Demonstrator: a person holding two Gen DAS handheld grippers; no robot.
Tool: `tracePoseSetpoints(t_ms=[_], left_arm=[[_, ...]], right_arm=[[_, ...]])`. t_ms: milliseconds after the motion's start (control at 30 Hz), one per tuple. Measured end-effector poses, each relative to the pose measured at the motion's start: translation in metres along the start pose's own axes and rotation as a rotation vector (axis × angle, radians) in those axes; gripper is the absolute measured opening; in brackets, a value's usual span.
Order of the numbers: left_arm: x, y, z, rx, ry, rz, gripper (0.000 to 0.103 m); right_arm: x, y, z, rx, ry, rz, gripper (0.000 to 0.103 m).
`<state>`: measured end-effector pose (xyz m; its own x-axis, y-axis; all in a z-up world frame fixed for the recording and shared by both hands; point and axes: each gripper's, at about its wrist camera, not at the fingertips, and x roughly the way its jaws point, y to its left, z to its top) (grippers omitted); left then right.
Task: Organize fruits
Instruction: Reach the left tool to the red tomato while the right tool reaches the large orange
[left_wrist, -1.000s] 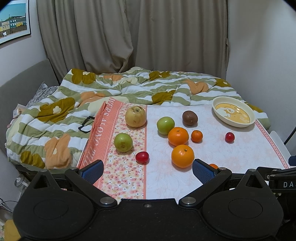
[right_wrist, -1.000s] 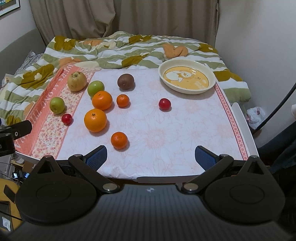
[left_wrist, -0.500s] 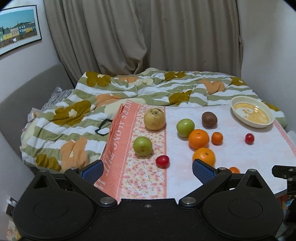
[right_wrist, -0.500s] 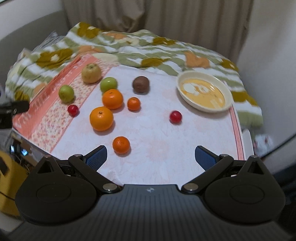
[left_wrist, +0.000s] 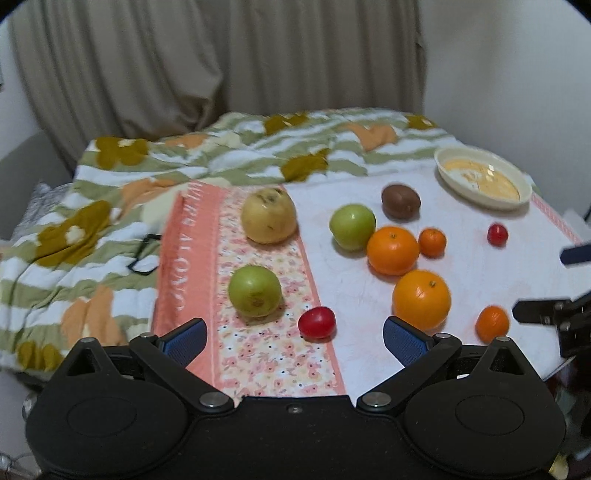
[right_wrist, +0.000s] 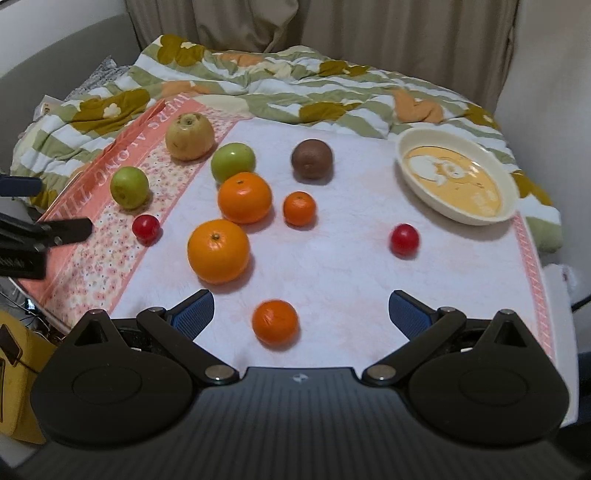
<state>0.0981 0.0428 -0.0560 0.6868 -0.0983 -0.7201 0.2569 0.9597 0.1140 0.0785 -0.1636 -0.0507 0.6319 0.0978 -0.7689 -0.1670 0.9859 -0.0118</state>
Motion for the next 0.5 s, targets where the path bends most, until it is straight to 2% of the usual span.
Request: tracePoseSetpoints(t_ms=[67,233,367,500], left_arm=[[0.017,0.003,-0.003,0.016,0.028,-0.034,0.101],[0.053,0.004,-0.006,0.045,0.094,-0.116,0.085],[0.072,0.006,-0.004,0.060,0.107,-0.131,0.079],[0.084,0.008,-0.001,0.052,0.117,-0.160,0.064]], right_arm=[[0.012,0.005,0.002,-0.024,-0.001,0.008,0.103],[0.040,0.016,0.003,-0.082,0.011,0.065,0.103],[0.054,0.023,0.005,-0.113,0.017,0.104,0.103],[0.067,0.031,0.009,-0.149,0.024,0.123,0.102]])
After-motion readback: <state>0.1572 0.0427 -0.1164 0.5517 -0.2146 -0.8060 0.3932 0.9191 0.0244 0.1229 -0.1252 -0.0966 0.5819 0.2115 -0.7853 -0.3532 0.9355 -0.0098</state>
